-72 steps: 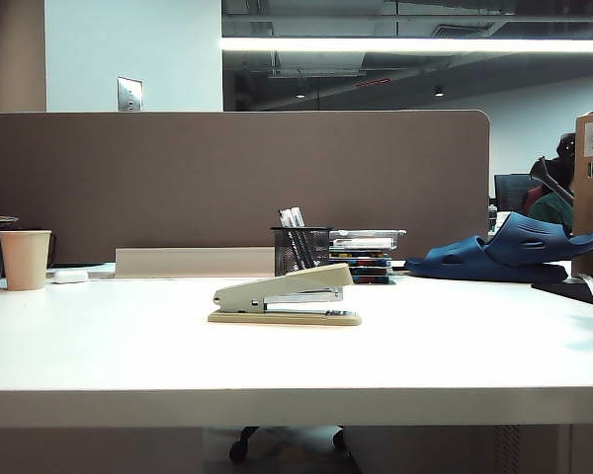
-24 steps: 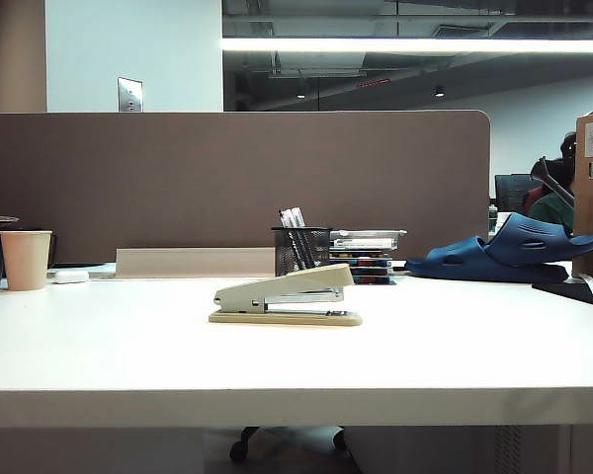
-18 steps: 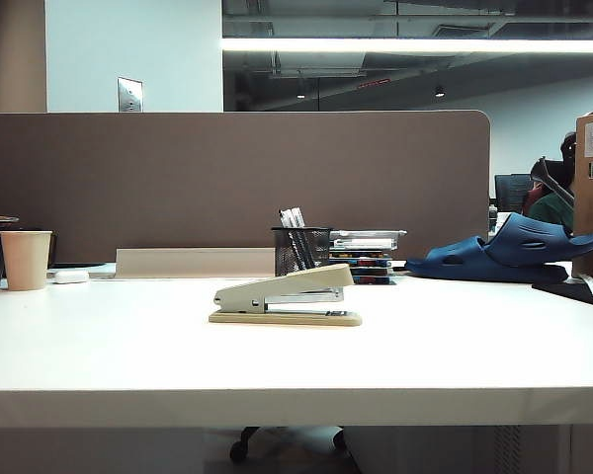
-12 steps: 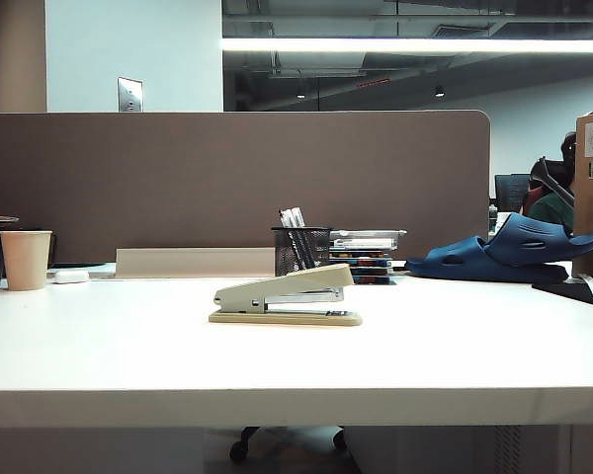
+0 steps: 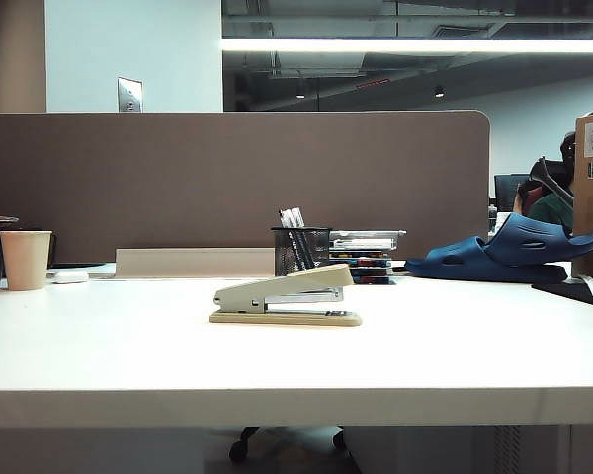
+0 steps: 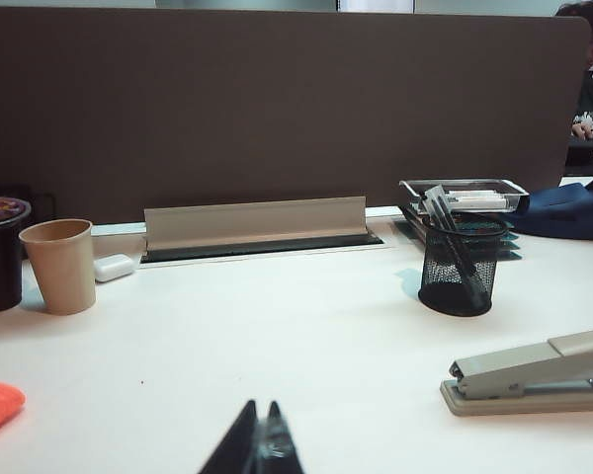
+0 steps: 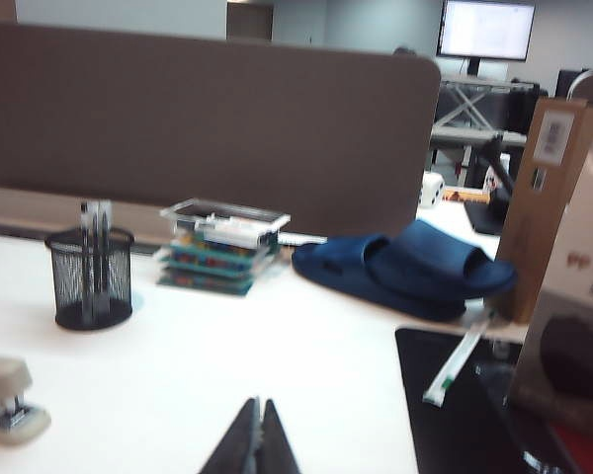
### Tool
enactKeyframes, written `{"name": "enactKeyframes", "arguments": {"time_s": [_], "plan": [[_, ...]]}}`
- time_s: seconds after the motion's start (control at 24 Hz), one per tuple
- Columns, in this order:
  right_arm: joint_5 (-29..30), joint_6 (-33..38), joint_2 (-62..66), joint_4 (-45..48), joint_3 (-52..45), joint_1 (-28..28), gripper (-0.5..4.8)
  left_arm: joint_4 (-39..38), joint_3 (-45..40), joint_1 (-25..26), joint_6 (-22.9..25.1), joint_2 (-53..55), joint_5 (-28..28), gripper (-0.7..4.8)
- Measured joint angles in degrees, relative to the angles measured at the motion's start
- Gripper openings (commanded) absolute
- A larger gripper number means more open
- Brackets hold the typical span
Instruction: Press the stapler down.
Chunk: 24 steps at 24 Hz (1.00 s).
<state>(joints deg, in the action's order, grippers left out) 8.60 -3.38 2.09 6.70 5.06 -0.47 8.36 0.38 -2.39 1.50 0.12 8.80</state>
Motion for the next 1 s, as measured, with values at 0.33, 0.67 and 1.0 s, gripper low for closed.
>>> {"name": "enactKeyframes", "arguments": {"time_s": [0.33, 0.67, 1.0], "plan": [[-1.03, 0.31, -1.86, 1.36, -3.32, 0.00, -0.09, 0.46, 0.00, 0.00, -0.02, 0.00, 0.02, -0.05], [-1.22, 2.40, -1.86, 2.03, -4.20, 0.02, -0.09, 0.46, 0.00, 0.00, -0.02, 0.00, 0.02, -0.05], [-2.14, 5.05, -1.86, 1.22, -4.72, 0.00, -0.09, 0.35, 0.00, 0.00, -0.02, 0.00, 0.02, -0.05]]}}
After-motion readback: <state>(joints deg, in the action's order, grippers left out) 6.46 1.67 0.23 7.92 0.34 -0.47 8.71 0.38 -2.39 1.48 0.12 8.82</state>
